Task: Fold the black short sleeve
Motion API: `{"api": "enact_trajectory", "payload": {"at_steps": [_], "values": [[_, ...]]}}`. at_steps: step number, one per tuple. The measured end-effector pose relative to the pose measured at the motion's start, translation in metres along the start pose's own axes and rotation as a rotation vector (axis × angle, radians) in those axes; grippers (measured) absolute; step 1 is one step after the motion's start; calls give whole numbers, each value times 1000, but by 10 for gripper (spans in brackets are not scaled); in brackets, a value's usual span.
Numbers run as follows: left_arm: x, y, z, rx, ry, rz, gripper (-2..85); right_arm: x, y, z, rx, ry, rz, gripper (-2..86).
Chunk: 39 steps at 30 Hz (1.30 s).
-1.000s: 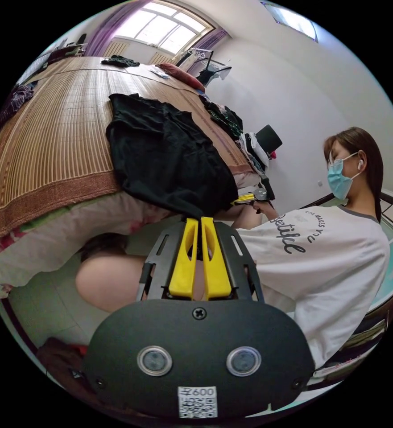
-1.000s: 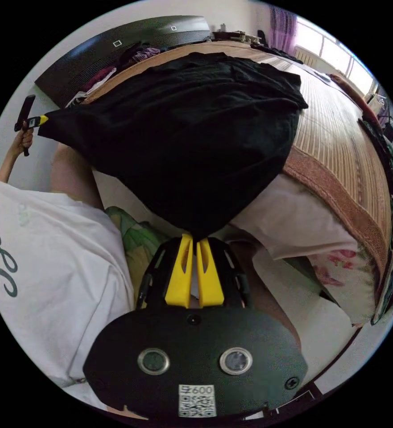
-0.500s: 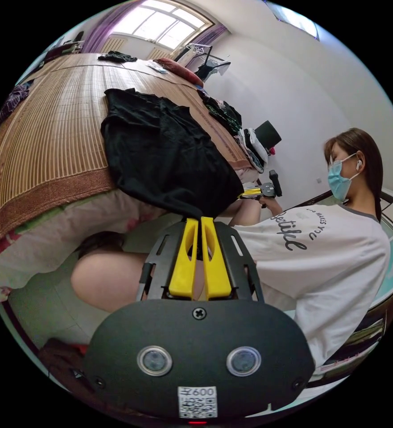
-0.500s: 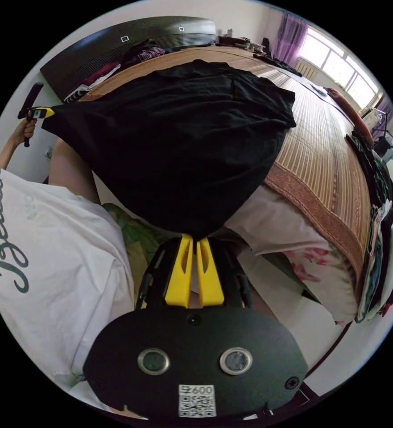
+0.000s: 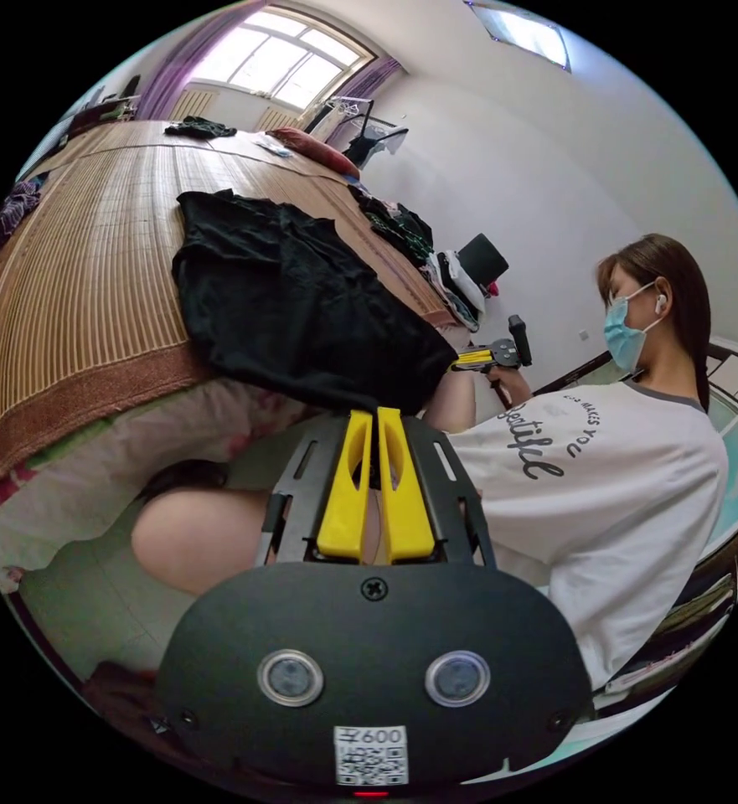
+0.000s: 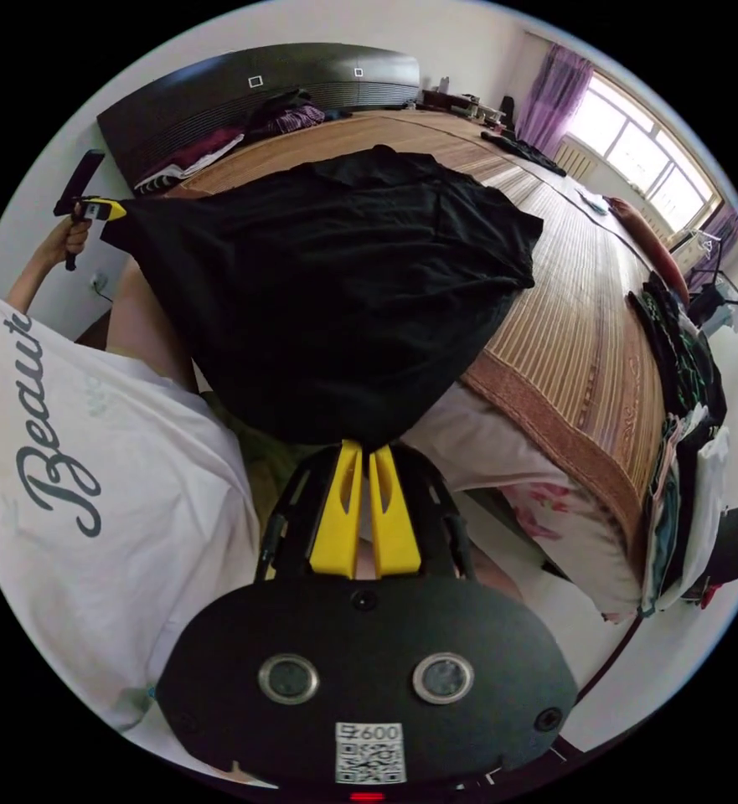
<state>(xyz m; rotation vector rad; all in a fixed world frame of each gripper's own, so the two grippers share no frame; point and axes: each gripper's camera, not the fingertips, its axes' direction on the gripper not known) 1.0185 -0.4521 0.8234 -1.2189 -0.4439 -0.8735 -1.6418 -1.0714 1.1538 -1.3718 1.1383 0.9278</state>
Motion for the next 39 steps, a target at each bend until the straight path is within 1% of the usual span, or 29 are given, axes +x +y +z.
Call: {"api": "enact_trajectory", "payload": {"at_steps": [11,18,21,25,27,29,31,33,35,36,38,39], "values": [[11,-33,-15,125,18,79,12,-51,-69,-39,43,88,-38,-8],[17,-57,-31,199,20,113,11,-60,-110,-81,70,164,-49,-8],[20,-76,-45,249,15,137,10,-47,-127,-108,108,230,-28,-8],[15,-126,-73,400,42,178,10,4,-164,-162,258,250,29,-8],[6,-154,-84,473,46,151,10,36,-185,-185,337,236,67,-8],[-9,-196,-96,565,48,146,10,85,-220,-214,445,182,130,-8],[-24,-232,-103,612,33,117,10,124,-252,-230,500,144,176,-8],[-43,-272,-108,642,28,105,10,165,-291,-238,510,112,225,-8],[-72,-329,-107,644,16,69,9,217,-345,-243,506,64,282,-8],[-81,-344,-106,643,9,53,9,229,-359,-243,498,50,293,-8],[-123,-401,-94,614,-23,-26,9,275,-419,-236,437,12,320,-8],[-135,-414,-90,604,-29,-47,9,286,-435,-233,415,9,326,-8]]}}
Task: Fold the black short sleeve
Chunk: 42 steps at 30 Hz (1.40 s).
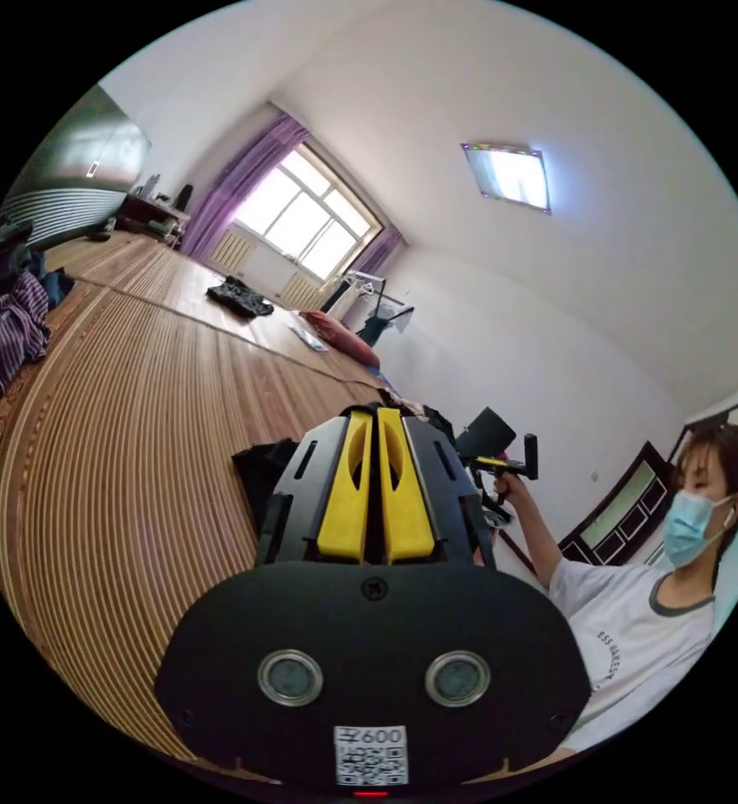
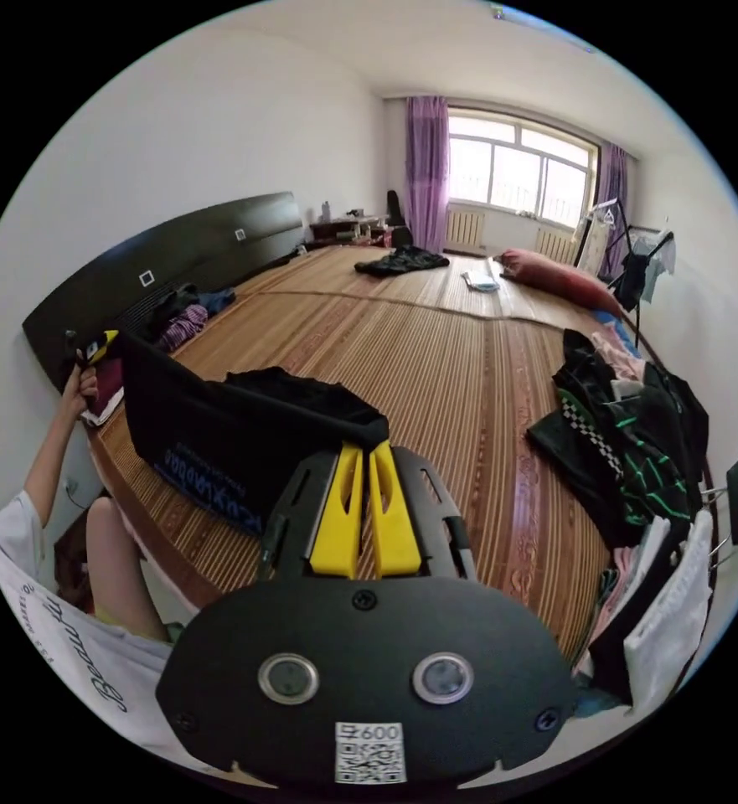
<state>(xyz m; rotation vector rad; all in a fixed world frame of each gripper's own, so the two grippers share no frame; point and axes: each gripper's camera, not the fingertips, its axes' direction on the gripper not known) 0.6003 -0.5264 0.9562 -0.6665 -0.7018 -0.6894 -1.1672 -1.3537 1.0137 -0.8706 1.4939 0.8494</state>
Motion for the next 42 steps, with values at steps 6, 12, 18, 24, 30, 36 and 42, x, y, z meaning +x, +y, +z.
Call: {"api": "enact_trajectory", "payload": {"at_steps": [6,12,18,24,30,36,42], "values": [[-108,-54,107,-110,-42,-178,11,72,-121,97,-203,-99,105,-8],[-175,-73,158,-161,-98,-330,14,149,-180,131,-211,-159,267,-7],[-131,-86,130,-84,-277,-217,14,212,-187,72,-2,-239,388,17],[-19,-65,218,-421,-218,19,10,252,-220,61,-133,-369,409,71],[-20,-53,273,-543,-268,-8,4,288,-278,-21,17,-527,375,-5],[-38,-74,273,-515,-147,-111,2,369,-319,-6,370,-881,941,6],[-26,-93,277,-520,-176,-87,3,353,-287,18,476,-702,1174,56]]}}
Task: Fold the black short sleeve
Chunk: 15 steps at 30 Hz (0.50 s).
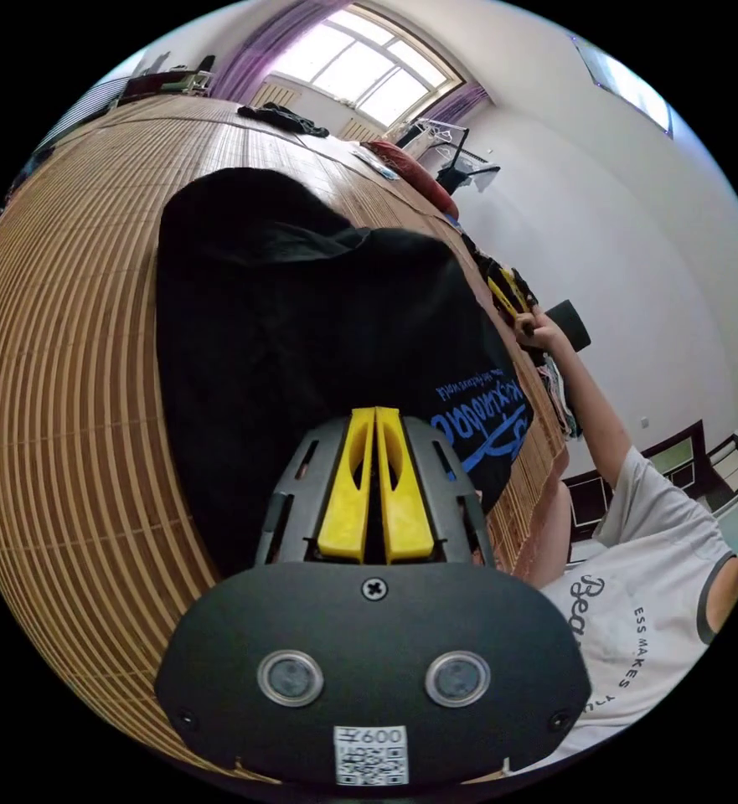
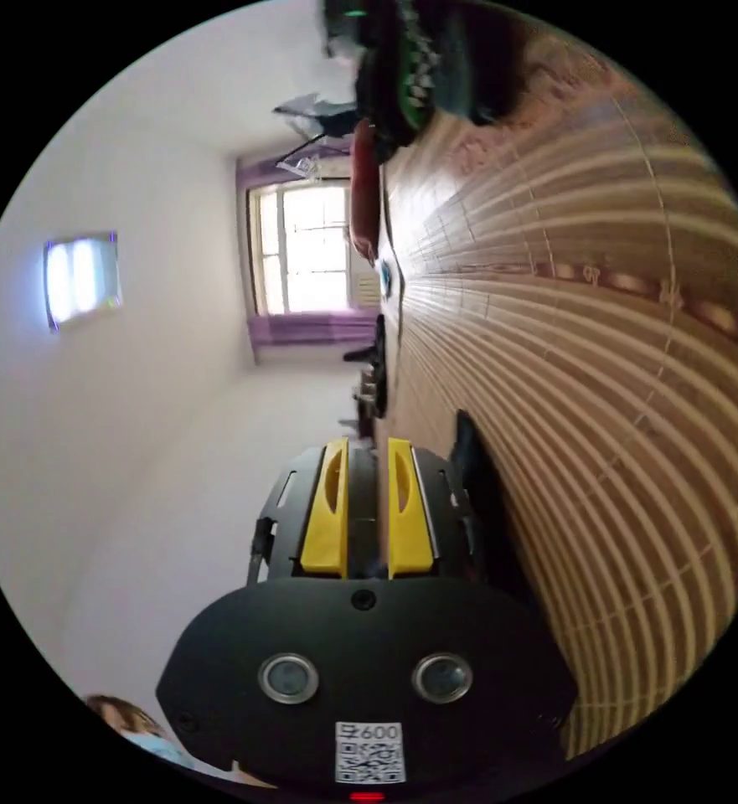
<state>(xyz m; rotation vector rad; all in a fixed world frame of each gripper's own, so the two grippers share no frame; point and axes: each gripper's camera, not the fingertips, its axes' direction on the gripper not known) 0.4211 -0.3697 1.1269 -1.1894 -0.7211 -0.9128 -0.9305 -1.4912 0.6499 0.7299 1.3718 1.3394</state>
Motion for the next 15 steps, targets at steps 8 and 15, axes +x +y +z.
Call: {"api": "enact_trajectory", "payload": {"at_steps": [8,15], "values": [[13,-10,-28,28,-29,-1,7,-112,119,38,-523,379,-837,85],[26,-56,-79,110,-257,135,8,-94,215,6,-831,702,-946,109]]}}
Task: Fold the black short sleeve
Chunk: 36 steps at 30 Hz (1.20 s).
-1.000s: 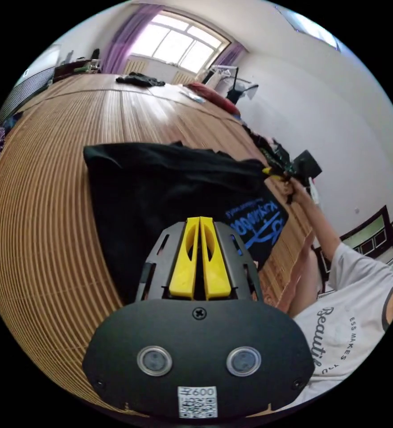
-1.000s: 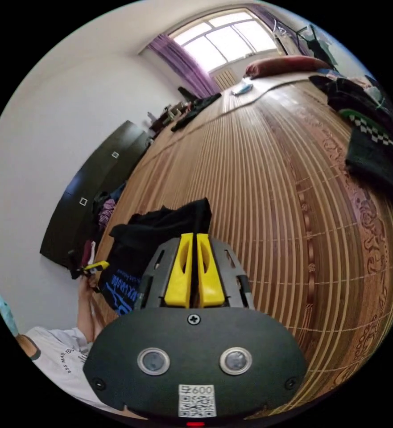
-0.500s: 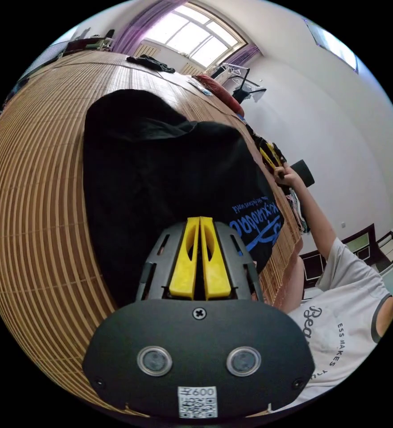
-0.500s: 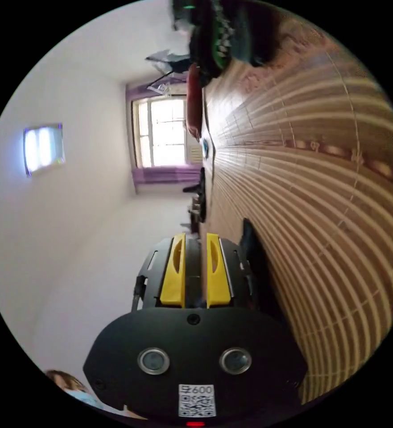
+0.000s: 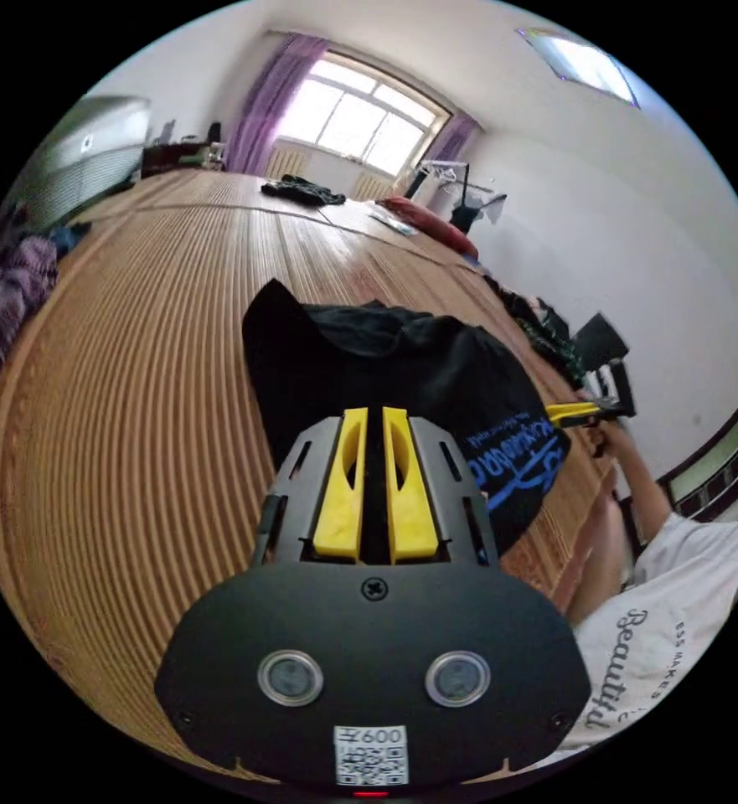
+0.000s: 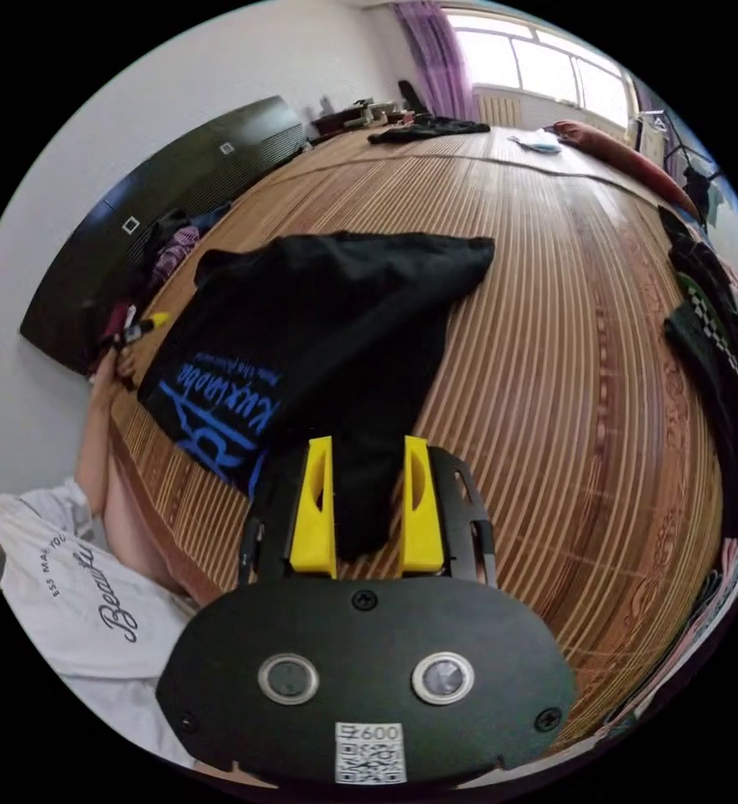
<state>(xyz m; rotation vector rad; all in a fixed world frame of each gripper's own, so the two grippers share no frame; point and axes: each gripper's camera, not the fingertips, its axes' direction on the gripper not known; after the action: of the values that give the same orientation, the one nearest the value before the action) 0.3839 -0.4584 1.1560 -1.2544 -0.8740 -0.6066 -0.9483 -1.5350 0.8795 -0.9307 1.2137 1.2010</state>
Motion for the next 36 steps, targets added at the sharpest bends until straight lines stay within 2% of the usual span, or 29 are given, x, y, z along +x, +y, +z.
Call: {"api": "enact_trajectory", "payload": {"at_steps": [2,4,6,7,9,10,11,12,13,14,15,17,19,23,25,29,34,36], "values": [[9,-52,36,-228,-56,124,5,-11,16,1,25,-2,32,105],[15,-84,60,-279,-77,207,4,-20,24,3,45,21,33,98],[5,-119,75,-300,-98,199,5,-30,30,7,57,72,11,88],[-14,-141,68,-212,-117,107,5,-34,34,9,61,95,0,82],[-68,-152,33,0,-275,-267,7,-38,41,8,62,103,-10,73],[-98,-133,3,168,-314,-514,8,-38,46,7,55,100,-7,68],[-111,-114,-18,294,-258,-576,11,-38,53,4,44,93,-11,61],[-113,-110,-25,305,-231,-541,12,-38,57,2,43,89,-14,58],[-113,-109,-30,204,-215,-433,18,-36,66,-1,44,72,-16,53],[-109,-102,-29,23,-184,-318,28,-33,76,-3,49,46,-20,49],[-107,-93,-31,-37,-151,-279,35,-32,81,-5,54,35,-19,47],[-104,-29,-50,-175,44,-256,82,-21,99,-13,69,-33,5,43],[-103,23,-70,-238,122,-289,95,-10,116,-22,77,-97,38,43],[-106,103,-105,-253,209,-280,61,7,156,-39,144,-174,64,28],[-113,118,-112,-213,266,-280,48,8,167,-46,155,-145,63,15],[-115,130,-129,-203,173,-168,28,9,194,-70,199,-59,11,-5],[-144,170,-187,-32,279,-162,23,19,255,-109,314,6,-86,-8],[-147,193,-190,-84,247,-124,22,32,284,-115,339,-57,-103,-8]]}}
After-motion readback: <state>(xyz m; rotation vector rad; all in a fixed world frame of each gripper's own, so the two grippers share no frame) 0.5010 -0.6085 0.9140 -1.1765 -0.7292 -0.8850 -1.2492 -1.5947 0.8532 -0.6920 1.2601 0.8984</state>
